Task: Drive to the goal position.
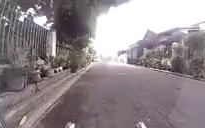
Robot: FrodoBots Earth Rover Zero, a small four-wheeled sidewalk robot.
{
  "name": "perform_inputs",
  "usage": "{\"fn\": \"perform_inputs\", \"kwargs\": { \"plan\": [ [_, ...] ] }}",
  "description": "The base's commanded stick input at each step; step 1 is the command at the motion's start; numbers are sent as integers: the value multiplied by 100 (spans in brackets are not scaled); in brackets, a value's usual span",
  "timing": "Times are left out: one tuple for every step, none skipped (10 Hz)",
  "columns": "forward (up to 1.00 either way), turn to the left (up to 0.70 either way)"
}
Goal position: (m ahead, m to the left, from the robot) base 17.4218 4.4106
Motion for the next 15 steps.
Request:
{"fn": "perform_inputs", "kwargs": {
  "plan": [
    [70,0],
    [70,0],
    [70,0],
    [70,0],
    [70,0],
    [70,5],
    [70,14],
    [70,14],
    [70,14],
    [70,14],
    [70,7],
    [70,0],
    [70,0],
    [70,0],
    [70,0]
  ]
}}
